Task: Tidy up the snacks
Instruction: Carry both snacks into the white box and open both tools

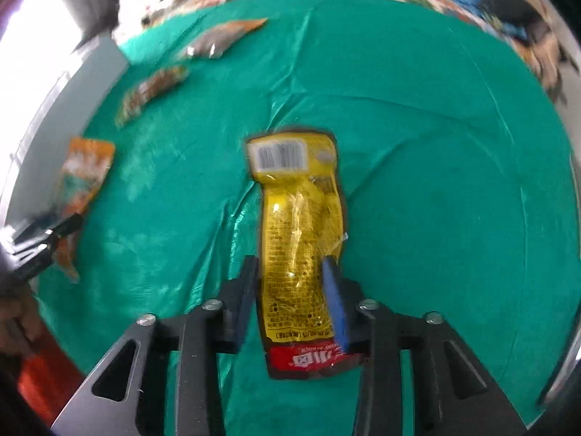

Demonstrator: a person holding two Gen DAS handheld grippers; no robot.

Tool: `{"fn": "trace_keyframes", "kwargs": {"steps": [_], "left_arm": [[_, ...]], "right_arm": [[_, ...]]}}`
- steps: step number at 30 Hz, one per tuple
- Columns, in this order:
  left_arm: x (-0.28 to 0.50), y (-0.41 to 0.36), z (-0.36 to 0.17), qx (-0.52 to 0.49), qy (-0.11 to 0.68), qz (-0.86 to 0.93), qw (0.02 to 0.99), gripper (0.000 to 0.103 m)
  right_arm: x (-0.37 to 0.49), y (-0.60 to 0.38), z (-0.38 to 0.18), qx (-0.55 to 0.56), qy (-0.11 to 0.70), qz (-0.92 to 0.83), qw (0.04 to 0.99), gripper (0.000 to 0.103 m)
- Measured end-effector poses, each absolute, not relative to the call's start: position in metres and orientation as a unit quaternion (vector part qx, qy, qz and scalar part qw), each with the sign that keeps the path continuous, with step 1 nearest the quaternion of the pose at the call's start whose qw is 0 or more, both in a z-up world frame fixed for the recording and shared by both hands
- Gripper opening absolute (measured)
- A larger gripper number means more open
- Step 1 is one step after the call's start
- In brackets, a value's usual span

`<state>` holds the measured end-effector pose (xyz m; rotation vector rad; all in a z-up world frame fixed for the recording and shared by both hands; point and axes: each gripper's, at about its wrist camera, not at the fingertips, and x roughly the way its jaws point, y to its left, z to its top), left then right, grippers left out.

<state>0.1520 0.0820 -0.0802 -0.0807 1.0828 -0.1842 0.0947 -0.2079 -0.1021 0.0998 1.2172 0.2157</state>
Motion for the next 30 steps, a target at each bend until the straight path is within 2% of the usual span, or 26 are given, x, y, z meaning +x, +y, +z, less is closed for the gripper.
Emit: {"fn": "trace_keyframes", "kwargs": {"steps": [8,15,19,24,30], "left_arm": [[0.122,0.097,-0.067,-0.146,0.500,-0.112,0.846,0.039],[0.106,0.124,-0.012,-0.223,0.448,-0.140,0.855,0.039],[0.097,0.173,0.030,-0.269,0.404,-0.134,0.864,0.039],[0.076,0.266,0.066,-0.301,0.358,-0.075,0.881,0.040],[0.057,0.361,0.064,-0.259,0.362,0.049,0.894,0.044]], "right_arm": [[0.067,-0.233,-0.085,0.227,0.538,0.154,0.797,0.036],[0.065,-0.217,-0.055,0.285,0.511,0.198,0.786,0.036],[0.059,-0.197,-0.029,0.294,0.494,0.233,0.784,0.036],[0.082,-0.111,0.016,0.287,0.474,0.314,0.771,0.036],[0.109,0.041,0.056,0.262,0.471,0.421,0.730,0.036]]}}
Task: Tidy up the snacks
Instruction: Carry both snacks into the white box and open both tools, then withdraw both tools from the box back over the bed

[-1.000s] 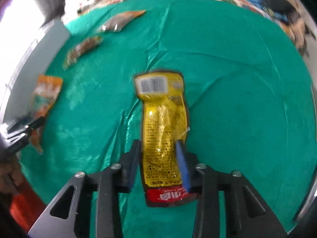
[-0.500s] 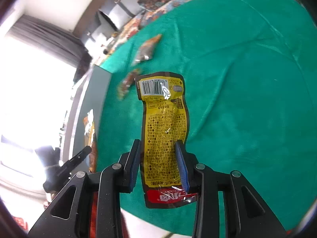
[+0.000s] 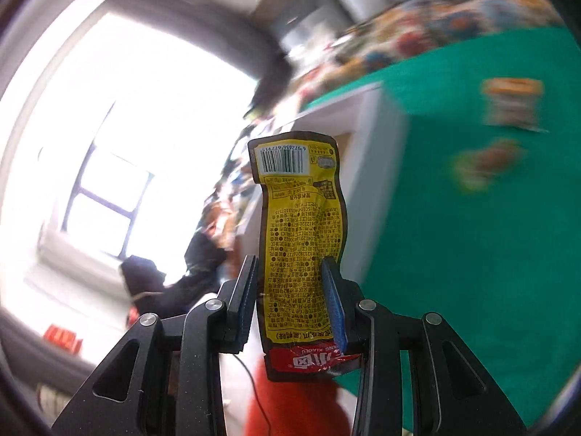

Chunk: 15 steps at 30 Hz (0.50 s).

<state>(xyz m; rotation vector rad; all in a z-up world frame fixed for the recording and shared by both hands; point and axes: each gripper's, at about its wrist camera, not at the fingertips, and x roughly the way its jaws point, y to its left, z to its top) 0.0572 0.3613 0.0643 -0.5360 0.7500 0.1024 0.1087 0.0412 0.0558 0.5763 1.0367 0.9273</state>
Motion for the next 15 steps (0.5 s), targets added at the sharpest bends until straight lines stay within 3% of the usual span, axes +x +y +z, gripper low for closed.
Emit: {"fn": "trace_keyframes", "kwargs": {"steps": [3,5,6,10,15], "left_arm": [[0.061,0.387,0.045,-0.209,0.388,0.116,0.890,0.061],[0.059,0.399,0.030,-0.194,0.405,0.147,0.881,0.085],[0.060,0.401,0.024,-0.190,0.412,0.160,0.877,0.089],[0.039,0.401,0.014,-0.192,0.395,0.188,0.879,0.093],[0.024,0.363,0.029,-0.192,0.358,0.159,0.900,0.097]], "right_arm": [[0.116,0.128,0.062,0.234,0.469,0.459,0.718,0.039],[0.119,0.171,0.055,0.227,0.471,0.474,0.709,0.053],[0.121,0.188,0.049,0.220,0.478,0.471,0.708,0.075],[0.118,0.198,0.030,0.177,0.480,0.443,0.736,0.076],[0.119,0.112,-0.009,0.017,0.405,0.312,0.860,0.075]]}}
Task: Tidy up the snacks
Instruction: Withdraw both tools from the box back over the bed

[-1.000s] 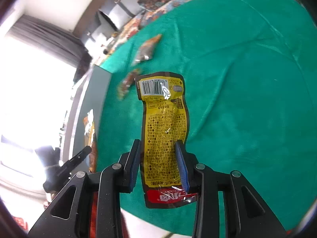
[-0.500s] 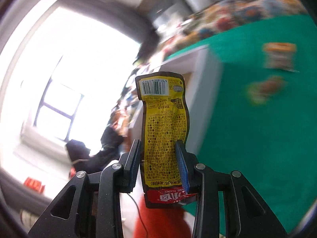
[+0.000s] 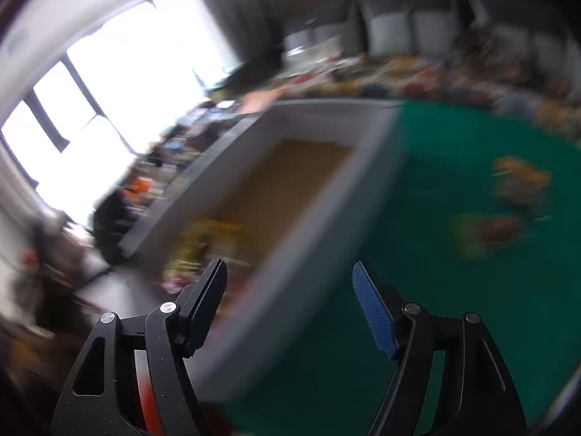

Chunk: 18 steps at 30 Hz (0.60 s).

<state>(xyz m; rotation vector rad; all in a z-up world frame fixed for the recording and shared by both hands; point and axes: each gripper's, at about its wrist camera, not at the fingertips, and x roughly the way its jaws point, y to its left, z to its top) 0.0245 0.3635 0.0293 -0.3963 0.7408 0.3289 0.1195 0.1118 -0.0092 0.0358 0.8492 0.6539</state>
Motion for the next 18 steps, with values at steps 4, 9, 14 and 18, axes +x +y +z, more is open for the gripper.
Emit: {"fn": "trace_keyframes", "kwargs": {"steps": [4,9,14,18], "left_arm": [[0.033,0.298,0.054,-0.174,0.327,0.080,0.925,0.102],[0.063,0.195,0.053,-0.140,0.340,-0.040,0.929,0.103],[0.100,0.099,0.002,-0.086,0.406,-0.087,0.906,0.102],[0.130,0.048,-0.049,-0.048,0.452,-0.095,0.886,0.102]], "right_arm": [[0.128,-0.005,-0.074,-0.077,0.407,0.171,0.894,0.075],[0.117,-0.151,-0.124,-0.092,0.432,0.027,0.897,0.075],[0.115,-0.224,-0.134,-0.053,0.436,-0.044,0.897,0.075],[0.115,-0.245,-0.129,-0.033,0.433,-0.047,0.900,0.075]]}}
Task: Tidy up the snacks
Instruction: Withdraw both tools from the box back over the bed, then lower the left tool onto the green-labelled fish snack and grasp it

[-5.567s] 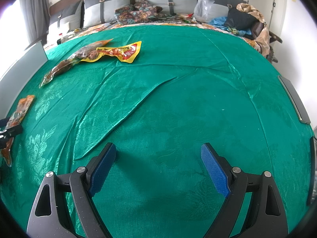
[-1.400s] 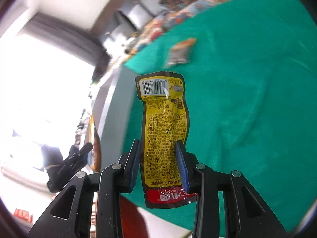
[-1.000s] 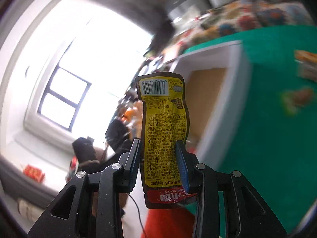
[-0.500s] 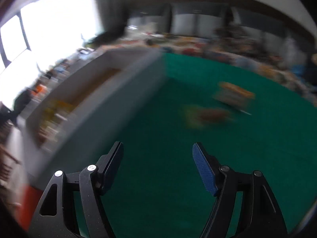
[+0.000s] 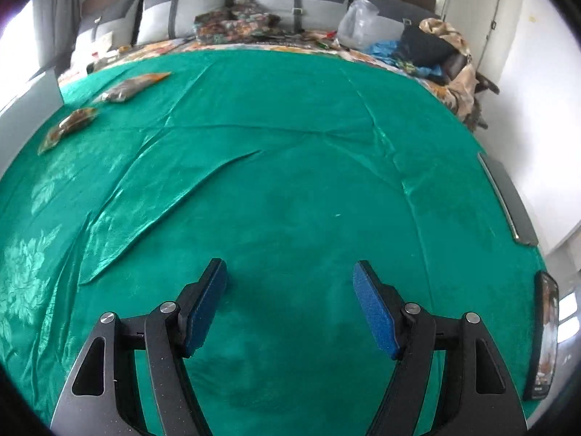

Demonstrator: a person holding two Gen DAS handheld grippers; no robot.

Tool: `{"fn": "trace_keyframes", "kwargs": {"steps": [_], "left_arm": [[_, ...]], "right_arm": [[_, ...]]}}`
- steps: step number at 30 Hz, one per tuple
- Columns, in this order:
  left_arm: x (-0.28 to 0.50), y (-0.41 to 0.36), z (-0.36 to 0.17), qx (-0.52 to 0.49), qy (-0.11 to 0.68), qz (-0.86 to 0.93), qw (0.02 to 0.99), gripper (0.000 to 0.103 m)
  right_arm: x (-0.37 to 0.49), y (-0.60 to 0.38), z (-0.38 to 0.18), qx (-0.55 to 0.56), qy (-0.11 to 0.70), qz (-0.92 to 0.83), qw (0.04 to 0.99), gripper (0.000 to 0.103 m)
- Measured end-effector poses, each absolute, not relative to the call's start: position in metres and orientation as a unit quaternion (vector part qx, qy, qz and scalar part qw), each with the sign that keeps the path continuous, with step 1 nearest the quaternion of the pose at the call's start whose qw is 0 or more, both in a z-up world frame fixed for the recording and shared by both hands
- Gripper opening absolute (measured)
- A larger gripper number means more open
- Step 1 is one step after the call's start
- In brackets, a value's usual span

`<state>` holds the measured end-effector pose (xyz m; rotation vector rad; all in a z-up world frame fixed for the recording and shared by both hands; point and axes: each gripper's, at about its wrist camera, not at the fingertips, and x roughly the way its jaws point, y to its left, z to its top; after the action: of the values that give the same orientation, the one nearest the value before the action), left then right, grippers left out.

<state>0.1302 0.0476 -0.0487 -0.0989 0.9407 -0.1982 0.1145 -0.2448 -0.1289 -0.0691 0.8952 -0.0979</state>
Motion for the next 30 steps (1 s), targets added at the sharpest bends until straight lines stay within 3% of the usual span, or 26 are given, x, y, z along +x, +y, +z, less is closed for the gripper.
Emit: {"fn": "trace_keyframes", "kwargs": {"steps": [7,11,30], "left_arm": [[0.177,0.007,-0.099,-0.034,0.484,-0.068,0.872,0.102],[0.185,-0.011,-0.112,0.001,0.476,-0.061,0.878,0.102],[0.181,-0.020,-0.114,0.032,0.465,-0.070,0.882,0.103]], "right_arm": [[0.078,-0.286,-0.117,0.021,0.435,-0.040,0.899,0.085],[0.074,-0.287,-0.117,0.022,0.436,-0.042,0.899,0.085],[0.074,-0.287,-0.117,0.022,0.436,-0.042,0.899,0.086]]}}
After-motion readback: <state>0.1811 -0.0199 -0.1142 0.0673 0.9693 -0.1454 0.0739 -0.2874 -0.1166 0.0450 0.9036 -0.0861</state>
